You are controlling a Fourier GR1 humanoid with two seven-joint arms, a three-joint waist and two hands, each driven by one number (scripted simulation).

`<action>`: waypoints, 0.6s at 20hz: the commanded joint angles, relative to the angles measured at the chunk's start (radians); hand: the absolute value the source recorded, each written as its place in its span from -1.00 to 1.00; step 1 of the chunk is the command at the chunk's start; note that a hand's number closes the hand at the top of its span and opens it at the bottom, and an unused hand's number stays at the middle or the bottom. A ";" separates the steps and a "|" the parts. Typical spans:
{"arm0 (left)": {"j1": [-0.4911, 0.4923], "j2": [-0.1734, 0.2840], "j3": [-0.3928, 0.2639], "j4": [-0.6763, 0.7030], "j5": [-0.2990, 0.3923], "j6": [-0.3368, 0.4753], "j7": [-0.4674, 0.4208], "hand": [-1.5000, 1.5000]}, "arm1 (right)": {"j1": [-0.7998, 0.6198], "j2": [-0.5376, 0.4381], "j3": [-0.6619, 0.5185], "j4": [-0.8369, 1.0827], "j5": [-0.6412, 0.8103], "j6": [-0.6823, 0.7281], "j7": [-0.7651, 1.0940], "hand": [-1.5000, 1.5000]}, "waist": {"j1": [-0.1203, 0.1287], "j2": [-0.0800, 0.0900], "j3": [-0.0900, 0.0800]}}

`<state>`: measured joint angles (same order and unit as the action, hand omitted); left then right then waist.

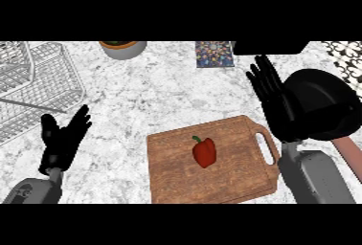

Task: Pick the bell pepper from the cutting board and place it in the pot

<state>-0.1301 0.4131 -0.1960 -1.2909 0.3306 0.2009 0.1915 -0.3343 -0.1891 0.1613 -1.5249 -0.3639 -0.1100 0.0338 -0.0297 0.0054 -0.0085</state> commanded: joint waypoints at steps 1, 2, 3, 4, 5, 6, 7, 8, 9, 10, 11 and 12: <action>-0.045 0.004 0.037 -0.029 0.011 -0.020 -0.026 0.00 | -0.079 -0.059 -0.031 0.050 -0.059 0.151 0.000 1.00 | 0.037 -0.003 0.009; -0.099 -0.009 0.034 -0.033 -0.020 0.012 -0.077 0.00 | -0.124 -0.061 -0.002 0.049 -0.101 0.240 -0.004 1.00 | 0.046 0.003 0.009; -0.095 -0.011 0.032 -0.092 -0.017 0.005 -0.112 0.00 | -0.183 -0.082 0.013 0.049 -0.117 0.302 0.012 1.00 | 0.090 0.002 0.010; -0.150 -0.011 0.050 -0.119 -0.013 0.014 -0.119 0.00 | -0.198 -0.087 0.050 0.033 -0.131 0.381 -0.005 1.00 | 0.101 0.002 0.012; -0.179 -0.016 0.057 -0.149 -0.015 0.020 -0.144 0.00 | -0.232 -0.091 0.059 0.022 -0.161 0.440 -0.006 1.00 | 0.123 0.000 0.014; -0.213 -0.022 0.072 -0.165 -0.014 0.026 -0.173 0.00 | -0.247 -0.100 0.088 0.014 -0.177 0.512 -0.010 1.00 | 0.133 0.003 0.014; -0.165 -0.025 0.055 -0.130 -0.008 0.019 -0.137 0.00 | -0.315 -0.302 0.095 -0.045 0.144 0.436 -0.063 1.00 | 0.095 -0.047 -0.014; -0.206 -0.038 0.076 -0.167 0.002 0.026 -0.172 0.00 | -0.292 -0.338 0.082 0.034 0.165 0.478 -0.104 1.00 | 0.090 0.002 0.006; -0.215 -0.053 0.077 -0.183 -0.008 0.045 -0.192 0.00 | -0.282 -0.320 0.046 0.133 0.142 0.514 -0.201 -1.00 | 0.101 0.019 0.011; -0.232 -0.056 0.085 -0.190 0.002 0.045 -0.188 0.00 | -0.269 -0.333 0.067 0.161 0.159 0.571 -0.274 -1.00 | 0.109 0.026 0.013; -0.219 -0.047 0.088 -0.183 -0.003 0.036 -0.203 0.00 | -0.264 -0.353 0.094 0.153 0.194 0.622 -0.346 -1.00 | 0.109 0.026 0.014; -0.236 -0.047 0.084 -0.185 -0.008 0.039 -0.194 0.00 | -0.258 -0.361 0.105 0.148 0.214 0.660 -0.435 -1.00 | 0.094 0.022 0.015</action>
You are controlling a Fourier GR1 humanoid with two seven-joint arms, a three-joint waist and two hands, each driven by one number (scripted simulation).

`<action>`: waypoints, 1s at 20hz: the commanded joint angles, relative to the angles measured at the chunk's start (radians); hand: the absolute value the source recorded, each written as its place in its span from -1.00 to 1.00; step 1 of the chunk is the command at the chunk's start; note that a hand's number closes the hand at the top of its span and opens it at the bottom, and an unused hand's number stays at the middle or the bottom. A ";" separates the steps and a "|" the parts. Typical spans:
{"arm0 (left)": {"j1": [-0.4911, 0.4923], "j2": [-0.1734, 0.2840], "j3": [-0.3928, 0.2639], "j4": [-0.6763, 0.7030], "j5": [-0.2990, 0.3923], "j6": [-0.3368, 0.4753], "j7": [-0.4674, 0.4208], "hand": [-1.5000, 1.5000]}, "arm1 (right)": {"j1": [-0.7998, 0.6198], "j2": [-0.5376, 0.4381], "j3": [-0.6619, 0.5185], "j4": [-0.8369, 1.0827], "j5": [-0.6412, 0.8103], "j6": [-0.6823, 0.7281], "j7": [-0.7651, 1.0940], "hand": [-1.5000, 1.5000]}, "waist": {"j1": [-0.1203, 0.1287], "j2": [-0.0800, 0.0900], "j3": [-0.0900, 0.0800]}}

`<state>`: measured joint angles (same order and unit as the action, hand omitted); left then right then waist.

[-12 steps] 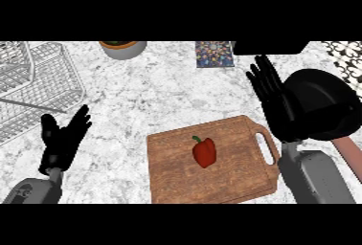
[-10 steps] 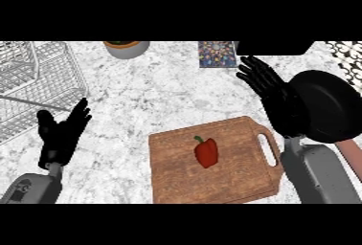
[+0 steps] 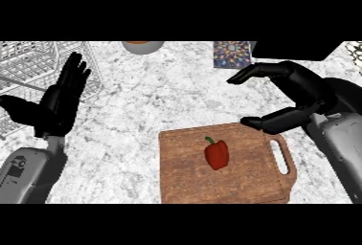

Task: Pick the bell pepper from the cutting board and place it in the pot

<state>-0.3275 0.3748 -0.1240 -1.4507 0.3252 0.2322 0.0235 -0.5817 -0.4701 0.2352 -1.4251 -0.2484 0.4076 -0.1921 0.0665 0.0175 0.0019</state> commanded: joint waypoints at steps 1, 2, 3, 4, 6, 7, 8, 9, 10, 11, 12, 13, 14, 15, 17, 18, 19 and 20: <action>-0.015 -0.016 0.017 -0.036 0.010 0.005 -0.033 0.00 | -0.018 -0.099 0.020 0.070 0.115 0.171 -0.286 -1.00 | 0.005 0.008 0.004; -0.020 -0.037 0.006 -0.032 -0.006 0.024 -0.044 0.00 | -0.023 -0.099 0.029 0.097 0.137 0.197 -0.361 -1.00 | -0.001 0.009 0.004; -0.022 -0.028 0.008 -0.036 0.000 0.018 -0.026 0.00 | -0.029 -0.111 0.030 0.129 0.170 0.213 -0.435 -1.00 | 0.002 0.009 0.004; -0.021 -0.001 0.027 -0.040 0.006 0.003 -0.022 0.00 | -0.039 -0.127 0.044 0.141 0.221 0.221 -0.493 -1.00 | -0.006 0.002 0.003; 0.010 -0.014 0.011 -0.055 -0.007 0.007 -0.035 0.00 | -0.060 -0.171 0.067 0.178 0.332 0.208 -0.591 -1.00 | -0.007 0.000 0.002; -0.001 -0.018 0.044 -0.006 0.007 0.001 -0.069 0.00 | -0.062 -0.182 0.084 0.207 0.370 0.197 -0.644 -1.00 | -0.017 0.003 0.001; -0.023 -0.005 0.053 0.010 0.013 -0.017 -0.061 0.00 | -0.110 -0.189 0.105 0.209 0.406 0.178 -0.631 -1.00 | -0.020 0.001 0.000; -0.017 -0.035 0.011 -0.042 -0.020 0.037 -0.022 0.00 | -0.092 -0.161 0.155 0.239 0.478 0.114 -0.661 -1.00 | -0.014 -0.002 0.001; -0.009 -0.013 0.045 -0.006 0.009 -0.004 -0.035 0.00 | -0.129 -0.203 0.165 0.237 0.485 0.146 -0.651 -1.00 | -0.023 -0.004 -0.001; -0.023 -0.037 0.021 -0.013 -0.016 0.024 -0.036 0.00 | -0.175 -0.201 0.187 0.285 0.521 0.133 -0.647 -1.00 | -0.013 -0.001 0.000; 0.008 -0.029 0.036 -0.015 -0.017 0.021 -0.057 0.00 | -0.167 -0.163 0.240 0.237 0.556 0.100 -0.606 -1.00 | -0.024 -0.008 -0.002; -0.043 -0.024 0.027 -0.026 -0.022 0.034 -0.005 0.00 | -0.194 -0.173 0.276 0.230 0.592 0.103 -0.581 -1.00 | -0.026 -0.009 -0.001; 0.011 -0.016 0.048 -0.022 0.006 -0.009 -0.042 0.00 | -0.217 -0.206 0.262 0.287 0.606 0.110 -0.632 -1.00 | -0.024 -0.008 -0.002; 0.030 -0.014 0.052 -0.058 0.002 0.012 -0.024 0.00 | -0.178 -0.204 0.304 0.230 0.632 0.096 -0.620 -1.00 | -0.036 -0.015 -0.002; -0.023 -0.019 0.049 -0.017 -0.019 0.012 -0.016 0.00 | -0.224 -0.158 0.332 0.306 0.683 0.067 -0.646 -1.00 | -0.039 -0.010 -0.002; 0.044 -0.051 0.021 -0.096 -0.033 0.051 0.006 0.00 | -0.228 -0.162 0.311 0.253 0.651 0.114 -0.595 -1.00 | -0.047 -0.017 -0.002; -0.009 -0.007 0.082 -0.014 -0.003 -0.015 -0.021 0.00 | -0.214 -0.135 0.332 0.270 0.692 0.080 -0.584 -1.00 | -0.054 -0.015 -0.002; 0.060 -0.027 0.042 -0.113 -0.017 0.023 0.018 0.00 | -0.231 -0.115 0.357 0.226 0.695 0.101 -0.512 -1.00 | -0.048 -0.019 -0.002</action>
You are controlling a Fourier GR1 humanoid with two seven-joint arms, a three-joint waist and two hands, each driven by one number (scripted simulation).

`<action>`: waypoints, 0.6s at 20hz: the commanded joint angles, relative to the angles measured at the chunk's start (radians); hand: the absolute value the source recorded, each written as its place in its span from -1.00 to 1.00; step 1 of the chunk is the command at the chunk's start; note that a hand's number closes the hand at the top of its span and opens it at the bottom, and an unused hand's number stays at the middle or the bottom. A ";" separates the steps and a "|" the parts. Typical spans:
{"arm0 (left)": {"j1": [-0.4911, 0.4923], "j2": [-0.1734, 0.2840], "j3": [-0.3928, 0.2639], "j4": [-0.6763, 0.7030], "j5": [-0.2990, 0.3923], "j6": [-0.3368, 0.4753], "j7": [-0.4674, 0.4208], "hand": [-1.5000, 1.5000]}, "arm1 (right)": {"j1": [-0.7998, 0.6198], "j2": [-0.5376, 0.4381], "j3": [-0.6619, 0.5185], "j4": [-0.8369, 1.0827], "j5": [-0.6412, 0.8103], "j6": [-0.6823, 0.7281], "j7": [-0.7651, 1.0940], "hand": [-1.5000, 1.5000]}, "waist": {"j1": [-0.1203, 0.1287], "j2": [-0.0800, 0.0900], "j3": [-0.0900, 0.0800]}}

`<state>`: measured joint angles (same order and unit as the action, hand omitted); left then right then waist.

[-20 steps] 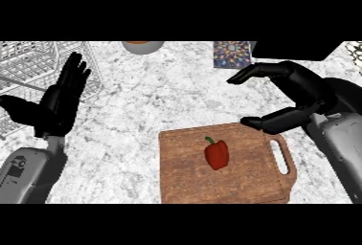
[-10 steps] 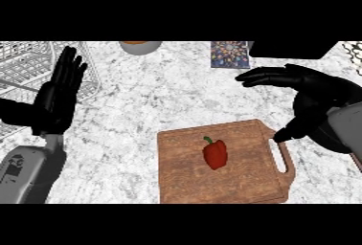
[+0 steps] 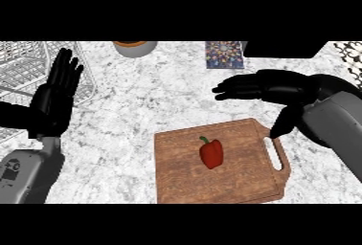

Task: Pick the bell pepper from the cutting board and place it in the pot

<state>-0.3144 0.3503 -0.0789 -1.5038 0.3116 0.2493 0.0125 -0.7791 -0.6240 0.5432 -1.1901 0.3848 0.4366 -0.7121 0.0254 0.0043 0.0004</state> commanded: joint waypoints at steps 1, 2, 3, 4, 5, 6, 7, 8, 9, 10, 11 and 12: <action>0.053 -0.010 0.009 -0.022 -0.008 -0.011 -0.017 0.00 | -0.034 0.045 0.047 -0.020 0.067 0.088 0.016 -1.00 | -0.013 -0.005 -0.001; 0.011 0.007 0.048 0.042 0.000 -0.030 -0.035 0.00 | 0.029 0.004 0.052 -0.105 0.076 0.084 0.033 -1.00 | -0.029 -0.006 -0.001; 0.034 -0.010 0.021 -0.007 -0.017 -0.016 -0.021 0.00 | -0.022 0.086 0.056 -0.049 0.079 0.107 0.105 -1.00 | -0.018 -0.005 -0.001; 0.018 0.018 0.040 -0.053 -0.004 -0.009 0.052 0.00 | 0.007 0.086 0.068 -0.009 0.119 0.069 0.075 -1.00 | -0.015 -0.005 0.000; -0.002 0.011 0.064 0.038 -0.003 -0.039 -0.011 0.00 | -0.004 0.092 0.073 0.015 0.152 0.060 0.061 -1.00 | -0.019 -0.002 -0.001; 0.069 -0.023 0.038 0.018 -0.013 -0.046 -0.065 0.00 | -0.044 0.129 0.060 0.053 0.147 0.088 0.093 -1.00 | -0.013 -0.002 -0.001; -0.005 -0.036 0.026 0.020 -0.057 0.018 -0.025 0.00 | 0.022 0.065 0.067 0.007 0.150 0.098 0.050 -1.00 | -0.024 -0.004 0.000; 0.084 -0.034 0.031 -0.018 -0.035 -0.024 -0.047 0.00 | 0.036 0.103 0.068 0.004 0.180 0.076 0.093 -1.00 | -0.019 -0.005 -0.001; 0.060 -0.028 0.029 -0.020 -0.043 -0.024 -0.012 0.00 | 0.001 0.116 0.052 0.035 0.179 0.116 0.072 -1.00 | -0.018 -0.004 0.000; 0.033 -0.009 0.068 -0.010 -0.024 -0.037 -0.016 0.00 | 0.046 0.121 0.081 -0.042 0.195 0.113 0.123 -1.00 | -0.024 -0.005 -0.001; 0.057 -0.019 0.046 -0.049 -0.043 -0.034 0.001 0.00 | 0.043 0.125 0.061 0.038 0.225 0.085 0.066 -1.00 | -0.018 -0.004 0.000; 0.073 0.023 0.103 -0.016 0.008 -0.094 -0.010 0.00 | 0.103 0.122 0.081 -0.030 0.225 0.072 0.095 -1.00 | -0.023 -0.005 -0.001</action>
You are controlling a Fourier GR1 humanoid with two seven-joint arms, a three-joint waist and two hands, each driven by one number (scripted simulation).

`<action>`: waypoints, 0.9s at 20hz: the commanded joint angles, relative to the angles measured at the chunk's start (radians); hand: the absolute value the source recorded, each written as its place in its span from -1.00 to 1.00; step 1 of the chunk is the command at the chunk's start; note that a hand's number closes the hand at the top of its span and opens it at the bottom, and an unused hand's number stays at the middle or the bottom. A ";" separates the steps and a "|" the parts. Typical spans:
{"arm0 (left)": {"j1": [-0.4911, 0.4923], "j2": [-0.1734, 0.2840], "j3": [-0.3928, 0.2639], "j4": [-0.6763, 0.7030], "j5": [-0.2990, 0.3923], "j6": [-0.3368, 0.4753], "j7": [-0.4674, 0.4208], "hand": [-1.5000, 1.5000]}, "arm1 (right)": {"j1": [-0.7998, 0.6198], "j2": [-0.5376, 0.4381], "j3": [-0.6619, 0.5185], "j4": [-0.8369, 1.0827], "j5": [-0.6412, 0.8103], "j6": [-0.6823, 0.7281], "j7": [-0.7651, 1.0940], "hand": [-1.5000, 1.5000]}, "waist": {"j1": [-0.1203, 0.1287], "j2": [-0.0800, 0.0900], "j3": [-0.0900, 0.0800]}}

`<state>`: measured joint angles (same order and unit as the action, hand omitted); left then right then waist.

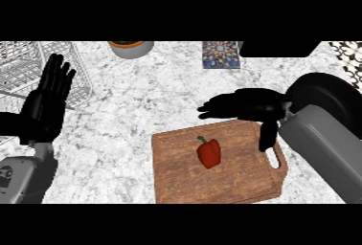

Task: Pick the bell pepper from the cutting board and place it in the pot

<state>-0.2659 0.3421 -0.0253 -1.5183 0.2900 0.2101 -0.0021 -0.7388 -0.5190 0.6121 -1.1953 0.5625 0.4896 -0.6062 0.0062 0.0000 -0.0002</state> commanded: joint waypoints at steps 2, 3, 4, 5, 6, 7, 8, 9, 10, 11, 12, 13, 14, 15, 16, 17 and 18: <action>0.006 -0.025 0.028 0.033 -0.002 -0.025 -0.025 0.00 | 0.048 0.033 0.004 0.053 0.084 -0.001 -0.086 -1.00 | -0.002 0.001 0.000; -0.008 -0.009 0.014 -0.035 -0.020 -0.005 0.051 0.00 | 0.081 0.001 -0.001 0.018 0.100 -0.014 -0.107 -1.00 | -0.003 -0.001 0.000; -0.006 -0.005 0.032 -0.027 -0.020 -0.014 0.027 0.00 | 0.090 0.050 0.016 0.006 0.121 -0.023 -0.070 -1.00 | -0.003 0.000 0.000; 0.032 0.004 0.046 0.002 -0.008 -0.054 -0.012 0.00 | 0.086 0.083 0.014 0.018 0.113 -0.027 -0.073 -1.00 | -0.001 0.000 0.000; -0.016 -0.015 0.041 0.029 -0.024 -0.051 -0.001 0.00 | 0.065 0.074 -0.028 0.034 0.127 -0.001 -0.099 -1.00 | -0.003 0.001 0.000; -0.029 -0.067 -0.008 0.016 -0.066 0.016 0.010 0.00 | 0.060 0.104 -0.023 0.033 0.113 -0.012 -0.093 -1.00 | -0.004 0.001 0.000; 0.001 -0.026 0.040 -0.021 -0.034 -0.021 0.027 0.00 | 0.071 0.106 -0.034 0.012 0.117 0.006 -0.089 -1.00 | -0.002 0.000 0.000; 0.041 -0.026 0.033 -0.045 -0.022 -0.047 0.026 0.00 | 0.105 0.135 -0.015 -0.041 0.134 -0.019 -0.042 -1.00 | -0.002 -0.001 0.000; 0.030 -0.029 0.050 0.024 -0.039 -0.062 -0.026 0.00 | 0.071 0.138 -0.038 0.005 0.148 0.011 -0.066 -1.00 | -0.002 0.000 0.000; -0.021 -0.075 0.012 -0.002 -0.078 0.008 0.014 0.00 | 0.084 0.159 -0.030 0.027 0.168 -0.030 -0.084 -1.00 | -0.003 0.001 0.000; -0.002 -0.055 0.035 -0.037 -0.055 -0.019 0.038 0.00 | 0.122 0.149 -0.035 0.061 0.204 -0.082 -0.116 -1.00 | -0.002 0.000 0.000; -0.012 -0.051 0.048 0.021 -0.071 -0.042 -0.001 0.00 | 0.081 0.187 -0.053 0.053 0.221 -0.038 -0.063 -1.00 | -0.003 0.001 0.000; -0.009 -0.057 0.048 0.011 -0.043 -0.059 0.022 0.00 | 0.163 0.107 -0.051 -0.059 0.214 -0.016 -0.049 -1.00 | -0.009 -0.001 0.000; 0.024 -0.074 0.023 -0.051 -0.081 -0.018 0.045 0.00 | 0.155 0.149 -0.049 0.033 0.265 -0.097 -0.080 -1.00 | -0.002 0.000 0.000; -0.013 -0.069 0.029 -0.050 -0.078 -0.007 0.075 0.00 | 0.156 0.182 -0.019 -0.026 0.280 -0.054 0.027 -1.00 | -0.005 -0.001 0.000; 0.051 -0.063 0.058 0.009 -0.067 -0.069 -0.043 0.00 | 0.112 0.197 -0.048 0.027 0.294 -0.068 -0.001 -1.00 | -0.001 0.000 0.000; 0.010 -0.061 0.050 -0.072 -0.068 -0.026 0.082 0.00 | 0.163 0.195 -0.036 -0.013 0.316 -0.063 0.025 -1.00 | -0.004 -0.001 0.000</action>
<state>-0.2549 0.2840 0.0152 -1.5442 0.2268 0.1772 0.0272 -0.6084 -0.3548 0.5766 -1.1908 0.8113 0.4261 -0.6224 0.0029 -0.0004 -0.0001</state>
